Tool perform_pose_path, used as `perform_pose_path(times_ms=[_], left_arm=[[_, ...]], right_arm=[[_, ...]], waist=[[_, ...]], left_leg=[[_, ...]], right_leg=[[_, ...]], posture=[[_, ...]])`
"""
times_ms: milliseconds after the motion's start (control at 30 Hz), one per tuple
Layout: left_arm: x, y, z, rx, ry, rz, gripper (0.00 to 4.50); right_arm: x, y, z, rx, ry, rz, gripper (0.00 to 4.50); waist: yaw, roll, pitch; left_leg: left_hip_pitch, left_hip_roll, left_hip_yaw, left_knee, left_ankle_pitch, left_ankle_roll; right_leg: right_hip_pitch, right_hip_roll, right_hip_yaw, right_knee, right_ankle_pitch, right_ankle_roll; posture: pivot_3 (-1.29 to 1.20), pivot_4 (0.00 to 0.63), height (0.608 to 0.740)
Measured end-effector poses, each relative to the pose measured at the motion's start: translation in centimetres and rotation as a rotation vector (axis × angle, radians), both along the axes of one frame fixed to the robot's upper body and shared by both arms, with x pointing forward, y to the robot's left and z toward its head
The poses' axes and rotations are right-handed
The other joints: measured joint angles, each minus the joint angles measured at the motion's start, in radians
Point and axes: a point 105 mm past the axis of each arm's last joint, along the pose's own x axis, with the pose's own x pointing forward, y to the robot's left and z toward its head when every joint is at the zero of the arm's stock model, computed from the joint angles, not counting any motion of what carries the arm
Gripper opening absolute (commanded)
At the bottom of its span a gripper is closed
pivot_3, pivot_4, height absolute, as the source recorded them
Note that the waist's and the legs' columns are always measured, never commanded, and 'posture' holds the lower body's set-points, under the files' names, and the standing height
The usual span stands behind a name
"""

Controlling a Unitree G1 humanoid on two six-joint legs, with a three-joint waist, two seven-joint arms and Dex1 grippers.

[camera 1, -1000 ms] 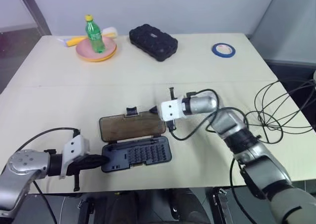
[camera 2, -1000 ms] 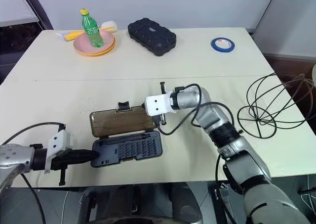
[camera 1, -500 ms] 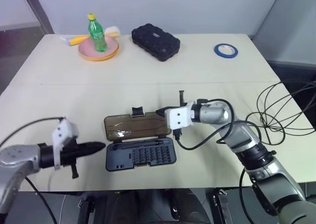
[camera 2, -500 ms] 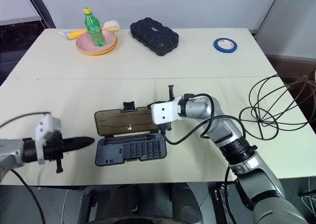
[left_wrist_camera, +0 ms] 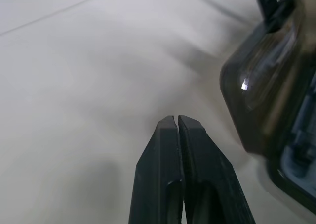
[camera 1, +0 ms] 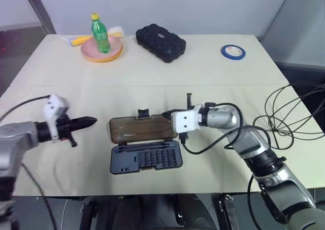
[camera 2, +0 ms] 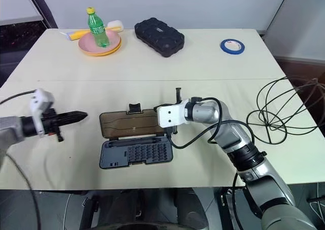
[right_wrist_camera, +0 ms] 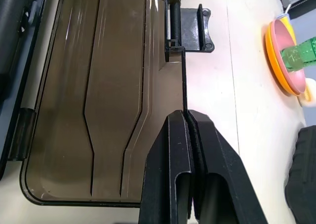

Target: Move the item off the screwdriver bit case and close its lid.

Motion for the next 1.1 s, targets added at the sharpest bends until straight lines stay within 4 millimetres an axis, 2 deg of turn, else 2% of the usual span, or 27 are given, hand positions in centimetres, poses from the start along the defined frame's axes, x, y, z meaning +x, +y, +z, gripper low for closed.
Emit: perform_pose_path(times_ms=[133,233,433,467,600,667,733,800,867,933,967,1033,1100], left_arm=[[2.0,-2.5,-1.2,-0.009,0.009,-0.072,0.10],[2.4,-3.6,-1.6,-0.010,0.015,-0.115,0.03],[2.2,-4.0,-1.9,-0.008,0.031,-0.163,0.03],[2.2,-4.1,-1.9,-0.011,0.034,-0.168,0.03],[2.0,-4.5,-1.8,-0.026,0.049,-0.201,0.03],[1.9,-4.9,-1.5,-0.032,0.054,-0.225,0.03],[1.4,-5.6,-0.7,-0.037,0.044,-0.275,0.03],[0.7,-6.6,0.6,-0.052,0.036,-0.337,0.03],[-0.8,-7.7,2.3,-0.064,0.038,-0.422,0.03],[-3.1,-8.3,3.4,-0.054,0.069,-0.526,0.03],[-5.3,-8.5,3.5,-0.023,0.104,-0.609,0.03],[-8.0,-8.7,2.8,0.020,0.166,-0.710,0.03],[-8.8,-8.7,2.1,0.046,0.202,-0.743,0.03]], right_arm=[[-0.4,0.1,0.2,0.002,0.001,0.000,0.00],[-0.5,0.0,0.1,0.003,0.014,-0.012,0.78],[-0.6,0.1,0.5,0.014,0.021,-0.028,3.84],[-0.7,0.0,0.5,0.016,0.027,-0.033,4.23],[-1.7,-1.3,1.5,0.099,0.182,-0.085,4.23],[-2.5,-2.5,3.7,0.216,0.298,-0.103,4.23],[-3.8,-4.9,6.9,0.341,0.427,-0.119,4.23],[-6.0,-7.0,8.6,0.402,0.564,-0.102,4.23],[-8.7,-8.3,8.5,0.419,0.741,-0.076,4.23],[-10.5,-8.6,7.7,0.437,0.862,-0.053,4.23],[-11.3,-8.6,7.0,0.443,0.917,-0.055,4.00],[-12.3,-8.5,5.7,0.440,0.974,-0.074,3.37],[-12.8,-7.7,4.8,0.416,0.984,-0.077,2.36]], waist=[[-0.006,0.000,0.000],[-0.007,0.000,0.000],[-0.004,0.000,0.000],[-0.004,0.000,0.000],[0.001,0.000,0.000],[0.003,0.000,0.001],[0.007,0.000,0.001],[0.014,-0.001,0.000],[0.021,-0.001,0.000],[0.015,-0.001,0.000],[0.004,-0.001,0.000],[-0.005,0.001,0.000],[-0.005,0.001,0.001]], left_leg=[[0.000,0.000,0.000,0.000,0.000,0.000],[0.000,0.000,0.000,0.000,0.000,0.000],[0.000,0.000,-0.001,0.000,0.000,0.000],[0.000,0.000,-0.001,0.000,0.000,0.000],[-0.001,0.000,-0.001,0.000,0.000,0.000],[-0.002,0.000,-0.002,0.000,0.000,0.000],[-0.001,0.000,-0.002,0.000,0.000,0.000],[-0.001,0.000,-0.003,0.000,0.000,0.001],[-0.001,0.001,-0.003,-0.001,-0.001,0.002],[0.000,0.001,-0.002,-0.002,-0.002,0.003],[0.000,0.001,-0.002,-0.003,-0.002,0.003],[0.001,0.001,-0.002,-0.003,-0.002,0.003],[0.001,0.001,-0.003,-0.002,-0.002,0.003]], right_leg=[[0.000,0.000,0.000,0.000,0.000,0.001],[0.000,0.000,0.000,0.000,0.000,0.000],[0.000,0.000,0.000,0.000,0.000,0.001],[0.000,0.000,0.000,0.000,0.000,0.001],[0.000,0.000,0.000,0.000,0.000,0.001],[0.000,0.000,0.000,0.000,0.000,0.001],[0.001,-0.001,-0.001,0.000,0.000,0.001],[0.001,0.000,-0.001,-0.002,0.000,0.001],[0.001,0.000,-0.001,-0.002,0.000,0.000],[0.001,0.001,0.000,-0.002,0.000,0.000],[0.001,0.001,0.000,-0.002,-0.001,0.000],[0.001,0.000,0.000,-0.002,-0.002,0.000],[0.001,0.001,0.000,-0.002,-0.004,-0.003]], posture=[[0.00,0.150,0.737],[0.00,0.150,0.737],[0.00,0.150,0.737],[0.00,0.150,0.737],[0.00,0.150,0.737],[0.00,0.150,0.737],[0.00,0.150,0.737],[0.00,0.150,0.737],[0.00,0.150,0.737],[0.00,0.150,0.737],[0.00,0.150,0.737],[0.00,0.150,0.737],[0.00,0.150,0.737]])
